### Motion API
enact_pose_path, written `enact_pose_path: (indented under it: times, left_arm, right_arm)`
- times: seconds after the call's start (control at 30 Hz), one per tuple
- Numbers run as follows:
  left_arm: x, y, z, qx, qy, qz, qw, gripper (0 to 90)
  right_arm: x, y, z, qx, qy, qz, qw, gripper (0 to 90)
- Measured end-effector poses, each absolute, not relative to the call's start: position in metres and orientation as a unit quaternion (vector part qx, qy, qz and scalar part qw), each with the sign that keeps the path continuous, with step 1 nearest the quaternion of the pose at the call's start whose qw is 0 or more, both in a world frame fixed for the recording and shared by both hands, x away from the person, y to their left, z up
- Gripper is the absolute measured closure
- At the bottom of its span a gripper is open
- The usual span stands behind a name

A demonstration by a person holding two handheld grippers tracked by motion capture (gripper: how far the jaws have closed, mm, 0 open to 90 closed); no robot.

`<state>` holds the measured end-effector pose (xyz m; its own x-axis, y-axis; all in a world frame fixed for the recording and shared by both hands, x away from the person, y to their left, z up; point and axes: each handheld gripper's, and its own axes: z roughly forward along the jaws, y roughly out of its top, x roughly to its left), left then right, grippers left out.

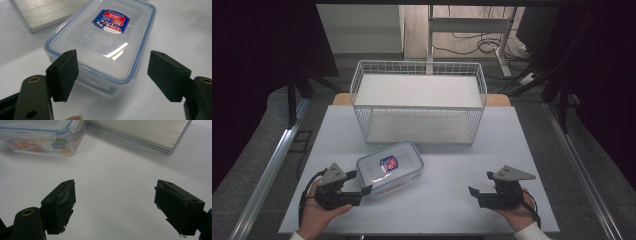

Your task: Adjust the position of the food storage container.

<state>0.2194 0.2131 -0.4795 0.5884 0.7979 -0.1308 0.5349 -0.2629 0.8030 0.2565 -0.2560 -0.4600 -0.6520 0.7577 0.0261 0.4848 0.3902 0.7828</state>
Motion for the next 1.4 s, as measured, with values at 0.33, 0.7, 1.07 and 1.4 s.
enact_pose_path:
  times: [0.33,0.7,1.07,1.4]
  left_arm:
    - [0.220,0.211,-0.478,0.779,0.429,0.152,0.432,24.7]
    - [0.224,0.207,-0.476,0.779,0.429,0.151,0.432,24.7]
    - [0.220,0.200,-0.467,0.781,0.418,0.151,0.438,24.7]
    - [0.245,0.203,-0.450,0.785,0.416,0.150,0.434,24.8]
  right_arm:
    - [0.255,-0.256,-0.460,0.373,0.820,0.399,0.170,18.3]
    - [0.255,-0.255,-0.463,0.372,0.824,0.397,0.159,19.2]
    - [0.256,-0.254,-0.460,0.372,0.824,0.393,0.166,20.2]
    - [0.262,-0.245,-0.462,0.368,0.830,0.385,0.166,20.5]
